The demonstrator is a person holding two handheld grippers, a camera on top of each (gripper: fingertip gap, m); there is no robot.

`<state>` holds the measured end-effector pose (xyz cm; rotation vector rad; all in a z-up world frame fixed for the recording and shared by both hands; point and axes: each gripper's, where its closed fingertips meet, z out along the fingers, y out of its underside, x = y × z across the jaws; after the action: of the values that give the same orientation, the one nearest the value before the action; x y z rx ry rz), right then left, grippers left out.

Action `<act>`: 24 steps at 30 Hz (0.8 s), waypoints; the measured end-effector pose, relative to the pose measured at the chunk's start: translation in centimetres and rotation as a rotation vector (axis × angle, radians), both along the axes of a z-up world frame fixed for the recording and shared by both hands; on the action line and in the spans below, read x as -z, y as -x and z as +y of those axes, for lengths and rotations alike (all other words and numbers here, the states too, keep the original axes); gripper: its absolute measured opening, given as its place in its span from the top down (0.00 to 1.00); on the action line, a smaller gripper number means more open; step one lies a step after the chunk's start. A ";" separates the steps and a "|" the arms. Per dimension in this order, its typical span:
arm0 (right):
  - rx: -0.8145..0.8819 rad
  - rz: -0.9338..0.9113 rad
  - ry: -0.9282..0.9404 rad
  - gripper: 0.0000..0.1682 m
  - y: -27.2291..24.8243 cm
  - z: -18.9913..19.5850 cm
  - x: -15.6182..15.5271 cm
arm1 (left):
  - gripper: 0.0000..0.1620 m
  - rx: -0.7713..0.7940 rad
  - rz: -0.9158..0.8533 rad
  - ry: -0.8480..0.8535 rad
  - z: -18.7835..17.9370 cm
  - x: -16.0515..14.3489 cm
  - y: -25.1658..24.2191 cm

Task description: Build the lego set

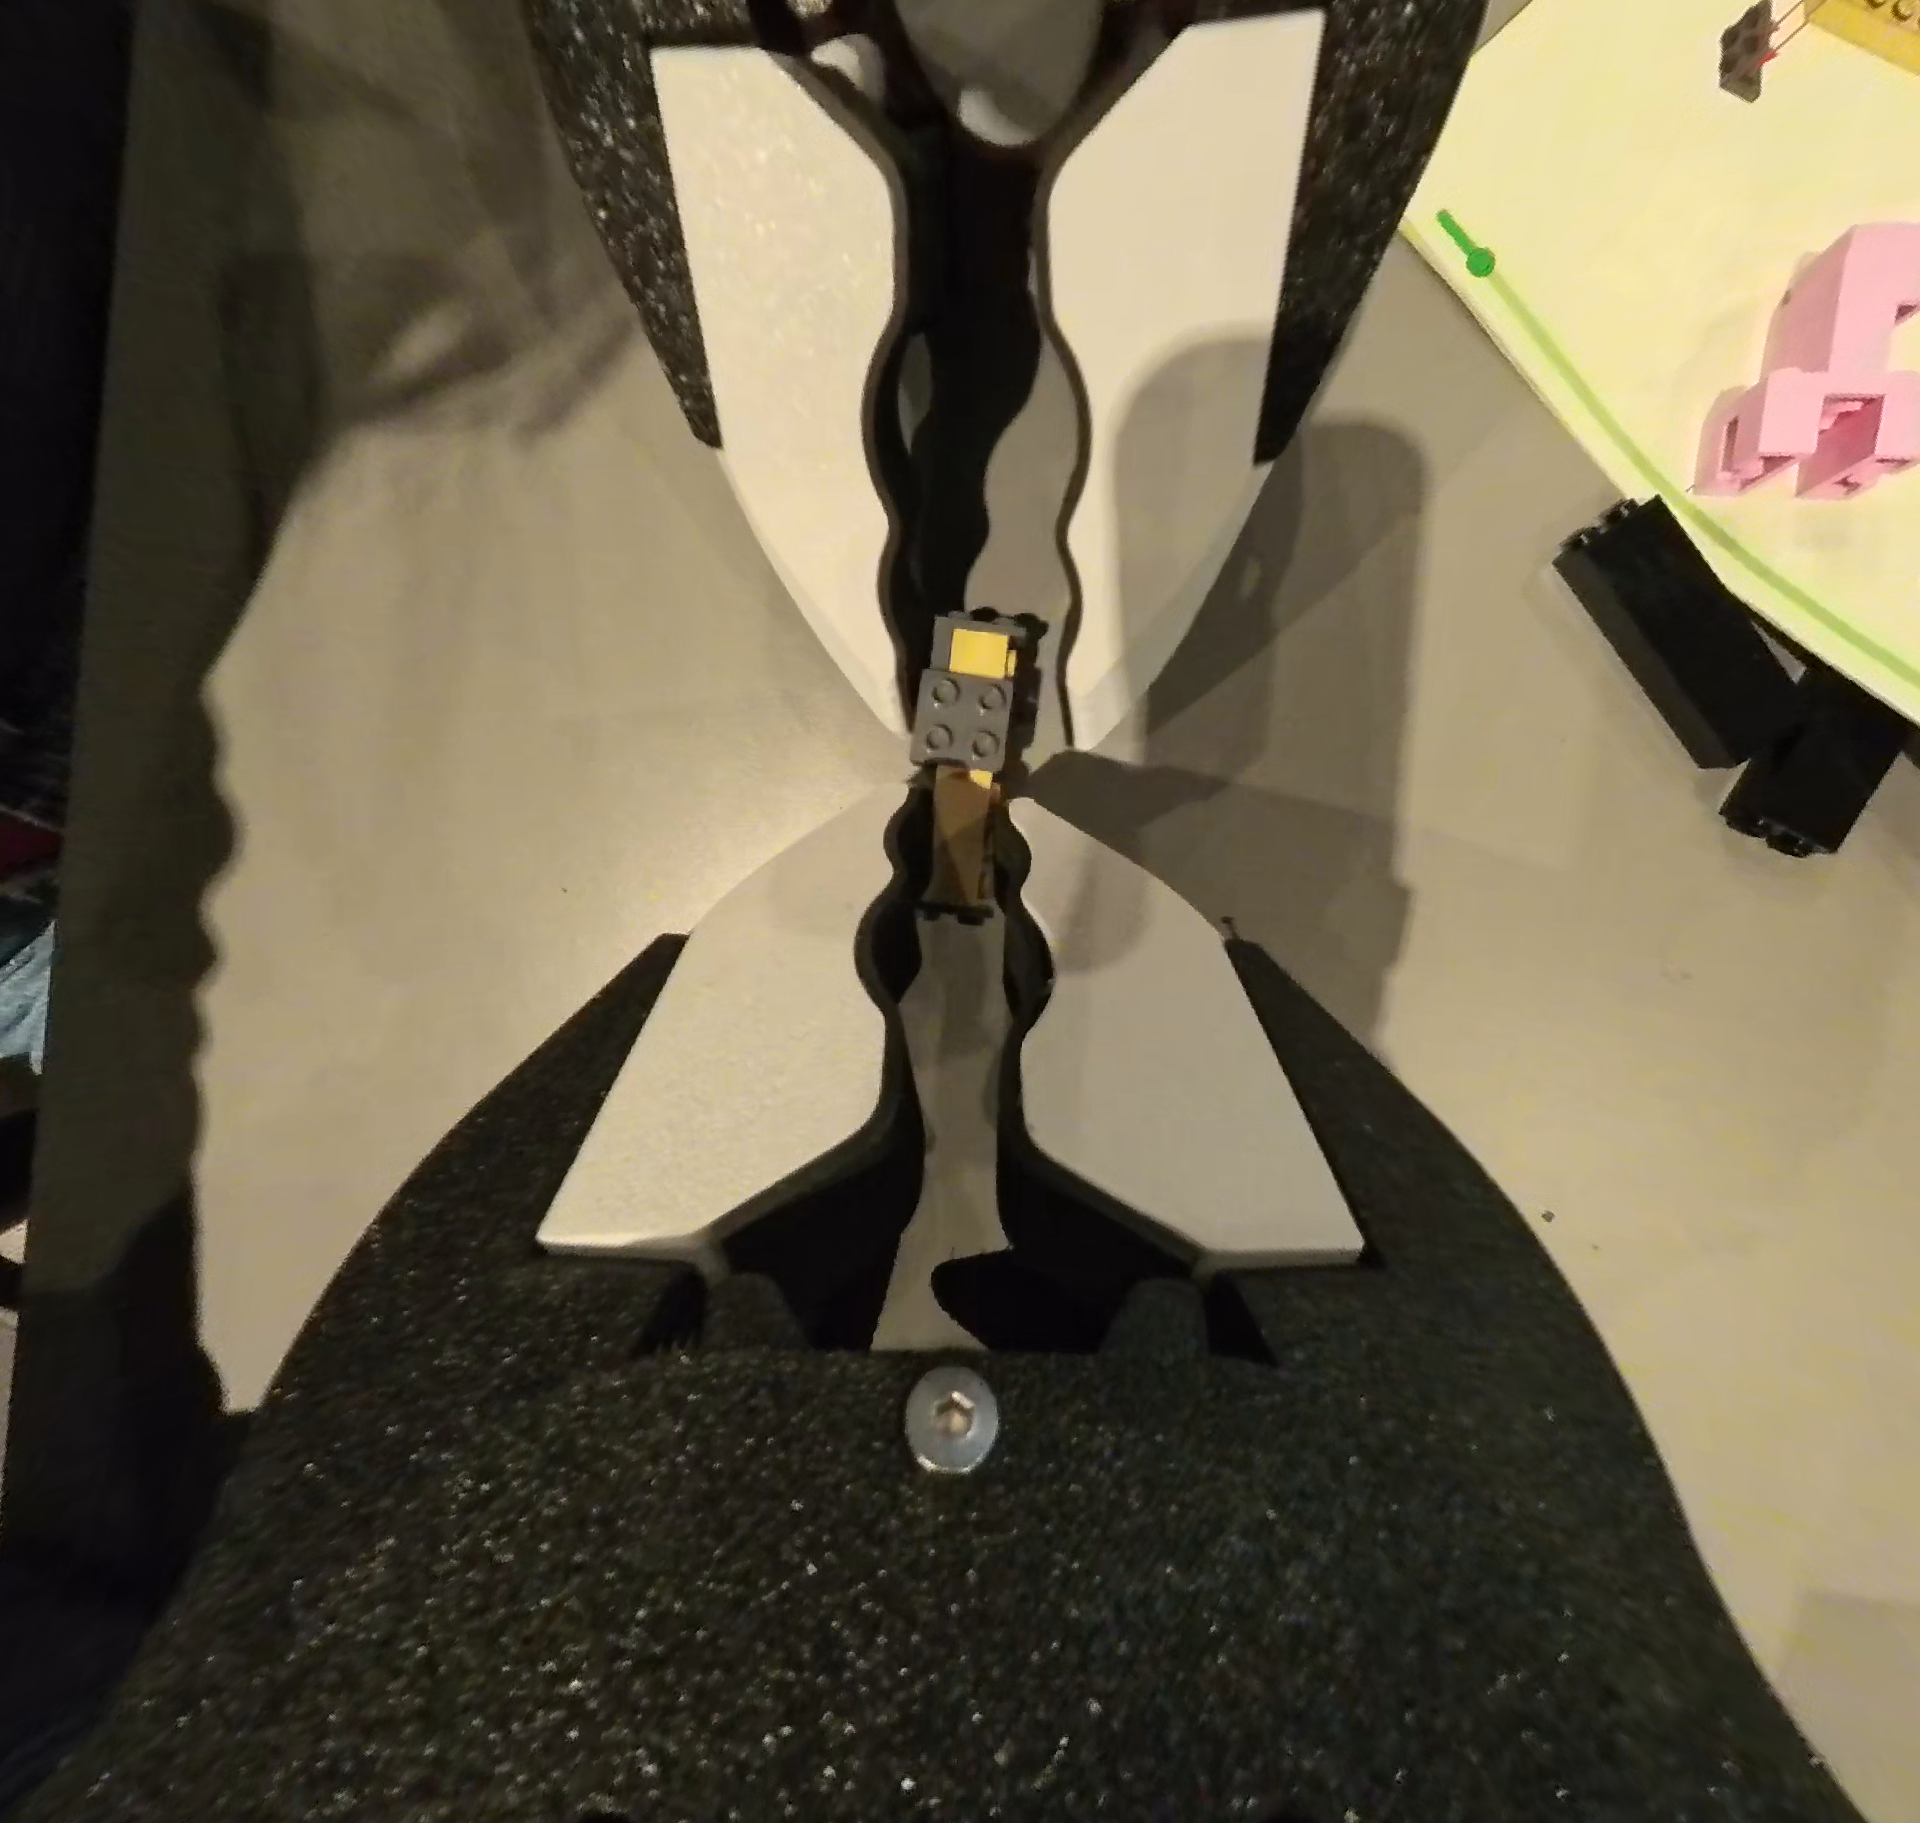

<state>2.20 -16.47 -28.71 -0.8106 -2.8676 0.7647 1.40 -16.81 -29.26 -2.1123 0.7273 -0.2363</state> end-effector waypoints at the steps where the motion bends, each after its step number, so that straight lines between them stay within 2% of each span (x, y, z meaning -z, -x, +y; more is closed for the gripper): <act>1: 0.001 -0.002 -0.001 0.94 0.0 0.0 0.0 | 0.81 0.003 -0.003 0.000 0.0 0.0 0.0; 5: 0.001 -0.001 0.002 0.94 0.0 -0.2 -0.1 | 0.81 0.017 -0.016 -0.014 -0.1 -0.4 -0.3; 16: -0.014 0.012 -0.015 0.94 -0.1 -0.6 -0.3 | 0.89 0.042 0.006 -0.015 -0.3 -0.4 -0.6; 24: -0.017 0.016 -0.022 0.94 -0.1 -0.6 -0.4 | 0.90 0.057 0.015 -0.033 -0.3 -0.6 -0.8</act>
<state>2.32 -17.07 -28.33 -0.7747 -2.8677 0.7371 2.16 -17.11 -28.66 -2.0659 0.7959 -0.2379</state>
